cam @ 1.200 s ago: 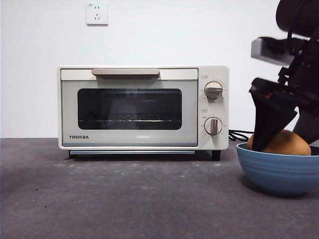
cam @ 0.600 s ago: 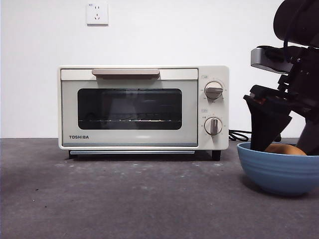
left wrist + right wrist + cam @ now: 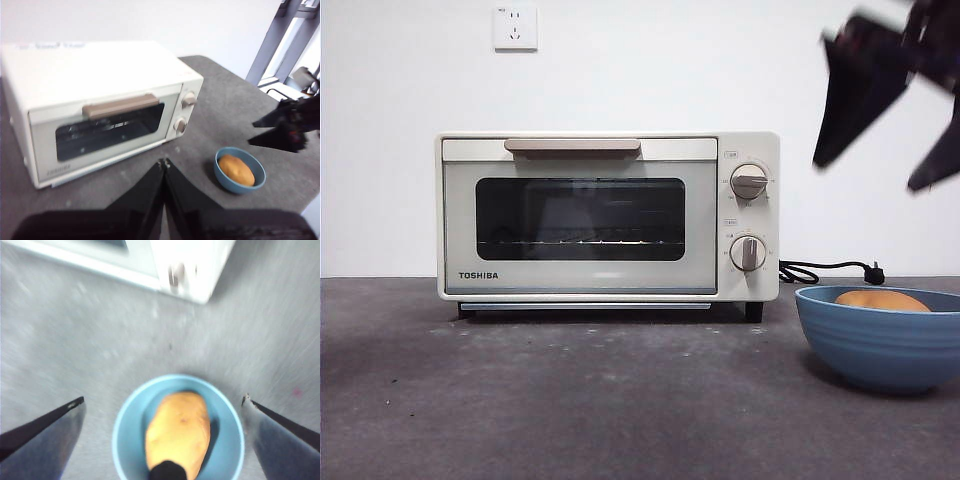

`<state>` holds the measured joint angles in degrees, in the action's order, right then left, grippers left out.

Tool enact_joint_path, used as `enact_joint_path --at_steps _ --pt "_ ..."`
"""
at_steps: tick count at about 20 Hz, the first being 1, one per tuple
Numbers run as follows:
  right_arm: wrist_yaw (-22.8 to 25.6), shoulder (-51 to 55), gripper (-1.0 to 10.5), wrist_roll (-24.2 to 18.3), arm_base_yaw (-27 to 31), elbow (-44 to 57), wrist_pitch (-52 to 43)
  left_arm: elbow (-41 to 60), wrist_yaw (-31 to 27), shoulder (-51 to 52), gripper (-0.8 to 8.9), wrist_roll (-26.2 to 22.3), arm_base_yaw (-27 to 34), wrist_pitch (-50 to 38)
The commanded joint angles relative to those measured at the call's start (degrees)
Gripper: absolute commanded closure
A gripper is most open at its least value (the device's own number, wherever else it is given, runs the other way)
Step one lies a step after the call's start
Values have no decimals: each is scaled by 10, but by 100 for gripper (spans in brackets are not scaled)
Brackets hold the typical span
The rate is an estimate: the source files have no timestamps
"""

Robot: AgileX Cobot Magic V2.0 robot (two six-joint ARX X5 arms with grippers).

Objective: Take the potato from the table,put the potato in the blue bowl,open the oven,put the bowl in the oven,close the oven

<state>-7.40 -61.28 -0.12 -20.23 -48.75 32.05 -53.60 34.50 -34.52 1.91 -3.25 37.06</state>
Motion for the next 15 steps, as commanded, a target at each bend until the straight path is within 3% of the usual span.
enact_joint_path --at_steps 1,5,10,15 --pt "-1 41 429 7 -1 -14 28 -1 2 -51 822 -4 -17 -56" --pt "0 111 429 7 -1 -24 75 -1 -4 -167 822 -1 -48 -160" --pt "-2 169 429 21 -1 -24 116 -5 -54 -302 822 5 -84 -294" --pt "-2 192 434 34 -1 -24 153 -80 -86 -418 822 -6 -110 -327"
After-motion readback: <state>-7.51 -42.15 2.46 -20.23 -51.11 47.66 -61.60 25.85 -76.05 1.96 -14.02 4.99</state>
